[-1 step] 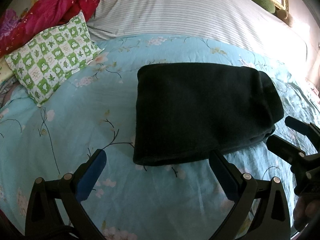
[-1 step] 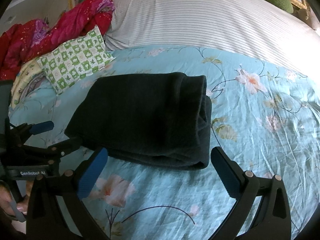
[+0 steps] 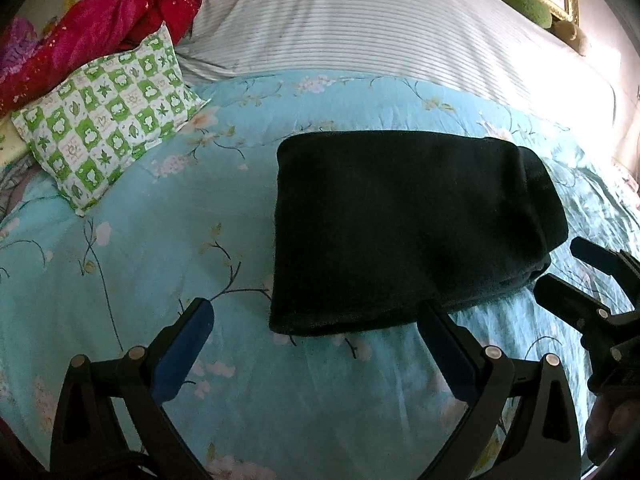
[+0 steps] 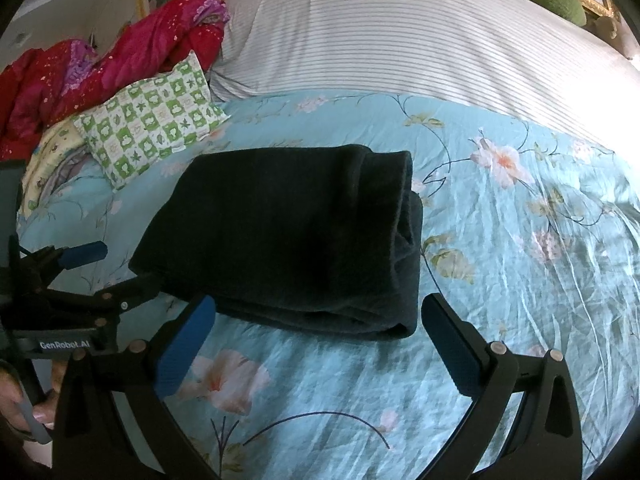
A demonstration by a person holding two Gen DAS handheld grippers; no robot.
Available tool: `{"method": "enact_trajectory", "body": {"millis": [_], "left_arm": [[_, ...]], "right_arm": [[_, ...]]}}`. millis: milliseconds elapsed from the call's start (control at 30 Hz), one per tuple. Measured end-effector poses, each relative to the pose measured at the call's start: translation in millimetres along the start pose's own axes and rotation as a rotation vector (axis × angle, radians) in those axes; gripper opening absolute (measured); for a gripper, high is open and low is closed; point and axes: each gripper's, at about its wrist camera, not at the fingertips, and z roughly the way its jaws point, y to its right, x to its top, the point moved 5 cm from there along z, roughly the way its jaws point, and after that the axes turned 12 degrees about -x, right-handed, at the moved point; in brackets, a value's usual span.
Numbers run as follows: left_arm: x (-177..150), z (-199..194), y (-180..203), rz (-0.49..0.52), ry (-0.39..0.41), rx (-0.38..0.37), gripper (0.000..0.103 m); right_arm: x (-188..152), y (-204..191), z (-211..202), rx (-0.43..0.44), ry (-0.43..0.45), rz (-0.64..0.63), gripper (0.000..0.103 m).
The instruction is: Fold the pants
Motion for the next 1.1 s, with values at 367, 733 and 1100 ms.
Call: {"method": "enact_trajectory", "body": {"millis": [367,733,1100], "left_arm": [[0.1,1.8,2.2,-0.009,-0.015,-0.002,0.1],[5.3,4.7,0.4,-0.026,-0.044,-0.005,0.098],[13.1,-0.5,0.9,-0.04,-0.048,0.012,0.098]], "right_arm": [[-1.0,5.3,0.2,0.006,-0.013,0.008,0.103],[0.4,4.7,1.4,0.016,-0.025,-0.004,0.103],[2.9,3.6,-1.3,0.028,-0.017,0.001,0.103]]}}
